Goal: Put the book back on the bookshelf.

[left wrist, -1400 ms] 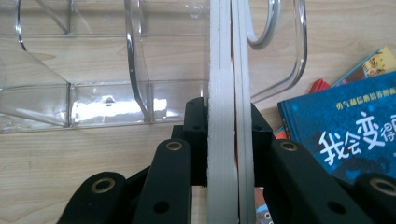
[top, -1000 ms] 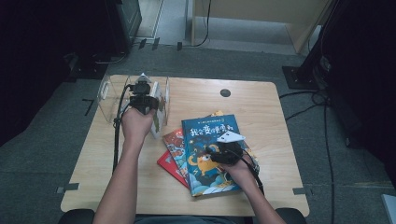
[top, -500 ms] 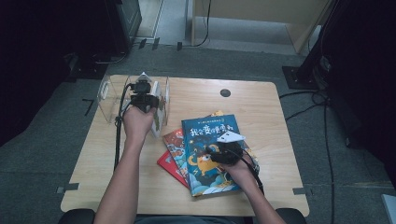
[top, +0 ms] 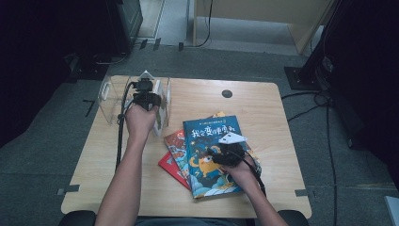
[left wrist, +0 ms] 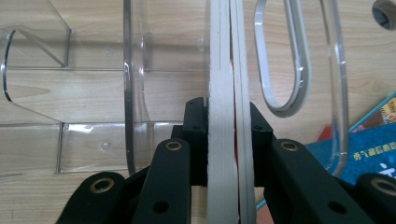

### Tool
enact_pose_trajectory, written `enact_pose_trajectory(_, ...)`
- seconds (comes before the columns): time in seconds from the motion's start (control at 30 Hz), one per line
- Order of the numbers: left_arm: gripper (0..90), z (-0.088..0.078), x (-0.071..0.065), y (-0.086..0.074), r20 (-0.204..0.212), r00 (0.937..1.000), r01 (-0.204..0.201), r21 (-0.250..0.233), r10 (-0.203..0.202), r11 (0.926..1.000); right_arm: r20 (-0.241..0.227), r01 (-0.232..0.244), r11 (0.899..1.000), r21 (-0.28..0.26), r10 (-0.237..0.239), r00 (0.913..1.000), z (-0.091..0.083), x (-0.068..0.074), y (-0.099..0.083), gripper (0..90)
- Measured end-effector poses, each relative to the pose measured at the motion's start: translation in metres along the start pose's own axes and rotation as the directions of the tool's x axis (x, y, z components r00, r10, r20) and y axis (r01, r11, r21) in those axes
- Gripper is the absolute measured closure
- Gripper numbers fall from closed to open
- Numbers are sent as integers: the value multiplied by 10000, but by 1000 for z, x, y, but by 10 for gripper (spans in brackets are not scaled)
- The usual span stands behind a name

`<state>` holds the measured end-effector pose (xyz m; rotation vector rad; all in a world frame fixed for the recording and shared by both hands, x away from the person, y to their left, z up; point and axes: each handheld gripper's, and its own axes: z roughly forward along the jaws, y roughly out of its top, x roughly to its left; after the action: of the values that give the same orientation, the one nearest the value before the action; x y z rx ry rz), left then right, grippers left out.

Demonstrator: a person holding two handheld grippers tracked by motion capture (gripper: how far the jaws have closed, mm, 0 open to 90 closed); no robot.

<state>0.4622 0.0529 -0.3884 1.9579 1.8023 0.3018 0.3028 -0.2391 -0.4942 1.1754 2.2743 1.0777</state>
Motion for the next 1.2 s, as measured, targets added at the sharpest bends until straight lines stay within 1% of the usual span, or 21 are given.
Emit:
enact_pose_trajectory(0.13,756,2,-2,-1,-137,9999,-99,88,101,9999,0,2,10000,-3,-2,10000,0,0,0,387)
enact_pose_trajectory(0.27,753,-1,-2,0,-79,9999,-80,10,80,10000,-1,5,10000,0,-5,10000,0,0,0,387)
enact_pose_trajectory(0.33,749,-2,-2,0,-128,9998,-130,20,130,9999,1,5,10000,1,-5,10000,0,0,0,387)
enact_pose_trajectory(0.47,733,-6,-2,1,-42,9999,-154,-34,154,9999,0,3,10000,-1,-3,10000,0,0,0,387)
enact_pose_trajectory(0.5,718,-9,-2,2,103,9998,-163,-52,164,9999,-3,0,10000,-5,0,10000,0,0,0,387)
enact_pose_trajectory(0.53,711,-10,-2,2,100,9998,-164,-101,165,9998,-3,-1,10000,-4,1,10000,0,0,0,387)
enact_pose_trajectory(0.57,707,-11,-2,3,12,9998,-179,-62,179,9998,-3,3,10000,-2,-3,10000,0,0,0,387)
enact_pose_trajectory(0.63,710,-12,-1,3,48,9999,-138,-33,138,9999,-1,3,10000,-3,-3,10000,0,0,0,387)
enact_pose_trajectory(0.67,709,-14,1,4,264,9996,-26,15,26,10000,0,5,10000,-4,-5,10000,0,0,0,387)
enact_pose_trajectory(0.77,711,-15,3,4,341,9994,-1,3,1,10000,-3,4,10000,-6,-4,10000,0,0,0,387)
enact_pose_trajectory(0.9,708,-17,7,5,608,9980,170,90,-176,9998,-4,2,10000,-6,-2,10000,0,0,0,387)
enact_pose_trajectory(0.97,707,-18,7,5,649,9977,182,78,-186,9998,-4,2,10000,-6,-2,10000,0,0,0,387)
enact_pose_trajectory(1.03,706,-22,7,6,805,9966,182,11,-182,9998,-5,-1,10000,-5,1,10000,0,0,0,387)
enact_pose_trajectory(1.2,705,-27,7,7,856,9962,194,-42,-190,9998,-5,2,10000,-7,-2,10000,0,0,0,388)
